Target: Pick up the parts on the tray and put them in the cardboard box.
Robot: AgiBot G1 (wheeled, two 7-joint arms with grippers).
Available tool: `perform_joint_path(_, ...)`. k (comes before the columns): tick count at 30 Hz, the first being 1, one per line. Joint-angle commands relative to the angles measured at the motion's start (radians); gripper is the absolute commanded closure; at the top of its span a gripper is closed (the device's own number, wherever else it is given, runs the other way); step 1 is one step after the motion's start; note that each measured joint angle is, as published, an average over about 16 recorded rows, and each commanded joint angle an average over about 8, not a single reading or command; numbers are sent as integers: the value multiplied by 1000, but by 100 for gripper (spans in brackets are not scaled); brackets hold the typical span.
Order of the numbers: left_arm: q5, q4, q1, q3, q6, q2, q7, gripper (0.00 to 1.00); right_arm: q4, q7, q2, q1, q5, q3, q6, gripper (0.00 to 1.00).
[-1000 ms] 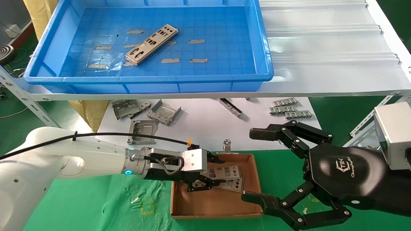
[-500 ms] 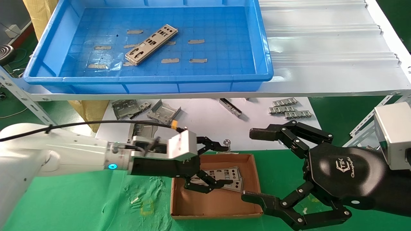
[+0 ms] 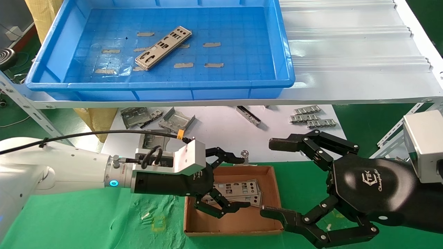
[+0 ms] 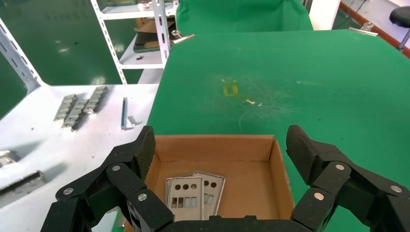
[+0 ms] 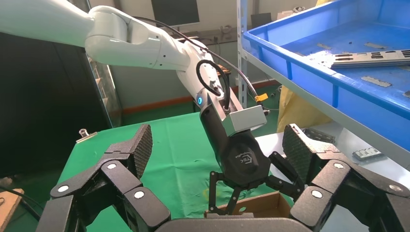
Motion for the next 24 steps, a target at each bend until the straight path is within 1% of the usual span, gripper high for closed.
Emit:
perform_joint_path(1,-1,-7,3,-2,-4,-3,-3,0,0,0,0,0,0,0,0,0)
perform_joint_path(24,-124,-446,188,-176,-26,-259,-269,0,0,0,0,0,0,0,0,0)
